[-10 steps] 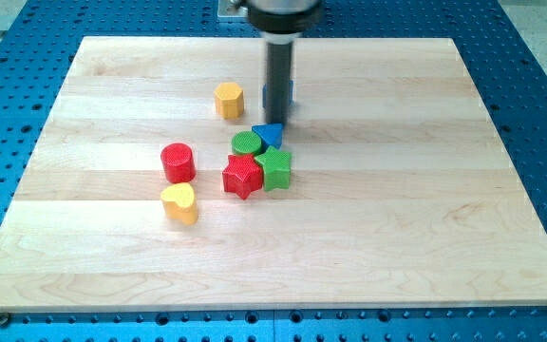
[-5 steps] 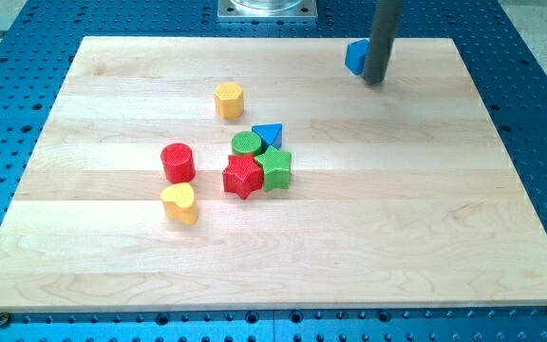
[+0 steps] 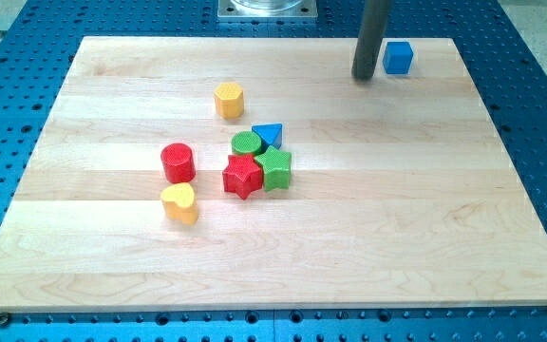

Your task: Move the cube to the top right

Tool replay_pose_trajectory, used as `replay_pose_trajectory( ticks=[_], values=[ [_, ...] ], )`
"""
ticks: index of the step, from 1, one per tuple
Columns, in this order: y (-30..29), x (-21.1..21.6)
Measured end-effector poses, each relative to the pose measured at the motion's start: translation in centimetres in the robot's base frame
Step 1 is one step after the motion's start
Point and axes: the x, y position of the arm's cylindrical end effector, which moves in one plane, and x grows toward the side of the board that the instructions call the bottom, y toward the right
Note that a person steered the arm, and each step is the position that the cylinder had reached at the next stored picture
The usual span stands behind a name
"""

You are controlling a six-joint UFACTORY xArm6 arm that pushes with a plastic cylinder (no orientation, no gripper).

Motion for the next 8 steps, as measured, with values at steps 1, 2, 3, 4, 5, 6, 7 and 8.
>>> replay_pose_trajectory(
  ticks=[1, 2, 3, 4, 5, 6, 7, 8],
  values=[
    [4.4, -1.0],
    [5.5, -3.4],
    [6.8, -4.3],
    [0.6, -4.6],
    [4.4, -5.9],
    [1.5, -3.3],
    [-7.9, 4.8],
    [-16.4, 6.4]
  ],
)
